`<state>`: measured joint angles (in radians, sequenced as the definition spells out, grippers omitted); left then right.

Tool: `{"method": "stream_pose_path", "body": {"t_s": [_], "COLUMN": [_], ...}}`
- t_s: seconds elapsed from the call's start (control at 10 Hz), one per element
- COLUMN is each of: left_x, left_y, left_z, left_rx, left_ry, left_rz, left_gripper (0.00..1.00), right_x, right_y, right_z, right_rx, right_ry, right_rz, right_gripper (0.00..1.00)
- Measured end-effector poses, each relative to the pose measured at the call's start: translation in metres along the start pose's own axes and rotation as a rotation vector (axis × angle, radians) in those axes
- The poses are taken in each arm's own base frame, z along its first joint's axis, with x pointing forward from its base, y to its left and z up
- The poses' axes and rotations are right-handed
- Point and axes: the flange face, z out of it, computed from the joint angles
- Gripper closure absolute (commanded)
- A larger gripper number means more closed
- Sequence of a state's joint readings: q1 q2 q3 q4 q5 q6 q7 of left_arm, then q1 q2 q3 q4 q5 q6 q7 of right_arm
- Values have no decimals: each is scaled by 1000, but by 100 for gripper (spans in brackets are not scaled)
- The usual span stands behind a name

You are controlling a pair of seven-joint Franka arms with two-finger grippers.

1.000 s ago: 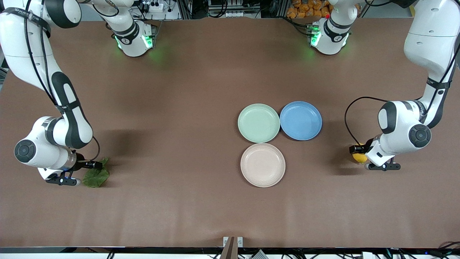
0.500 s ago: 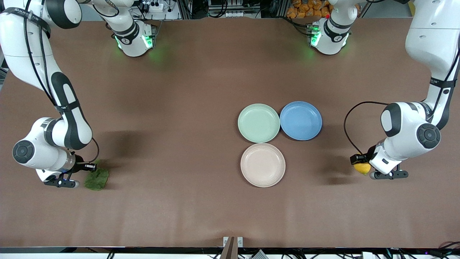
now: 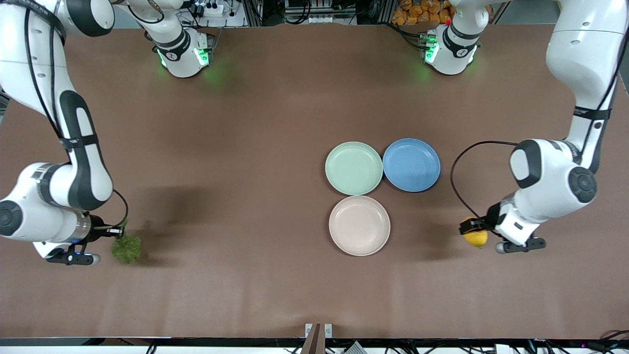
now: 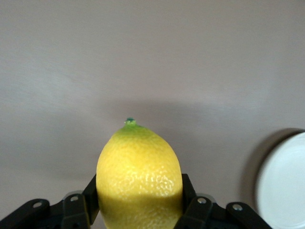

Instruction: Place lemon and lettuce in plates

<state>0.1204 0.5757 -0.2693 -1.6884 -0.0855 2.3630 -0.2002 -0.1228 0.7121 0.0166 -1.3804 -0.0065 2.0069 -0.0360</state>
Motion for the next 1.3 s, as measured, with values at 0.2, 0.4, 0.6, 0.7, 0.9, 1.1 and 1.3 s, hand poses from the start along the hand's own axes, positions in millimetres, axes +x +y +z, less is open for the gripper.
{"method": "stream_pose_path", "body": {"t_s": [0.2, 0.4, 0.6, 0.7, 0.9, 1.1, 1.3], "left_x": [-19, -45, -67, -74, -84, -94, -98], "left_y": [71, 133, 170, 179, 194, 208, 216], "left_z": [16, 48, 78, 88, 100, 105, 106], "left_rx": [-17, -39, -56, -62, -75, -79, -81], "left_ry": [-8, -6, -5, -5, 4, -1, -3], "left_rz": [-54, -85, -104, -100, -100, -101, -118], "left_gripper": [100, 100, 100, 100, 100, 100, 0], "right_x": [-4, -14, -22, -25, -32, -40, -49], "right_y": [-25, -48, -82, -102, -134, -157, -192], "right_z": [-51, -83, -99, -104, -112, -116, -118], "right_rx": [16, 29, 32, 31, 31, 38, 55], "right_ry": [8, 8, 0, 5, 10, -14, -26], "right_rz": [-33, -67, -86, -92, -98, -71, -22], "right_gripper": [100, 100, 100, 100, 100, 100, 100]}}
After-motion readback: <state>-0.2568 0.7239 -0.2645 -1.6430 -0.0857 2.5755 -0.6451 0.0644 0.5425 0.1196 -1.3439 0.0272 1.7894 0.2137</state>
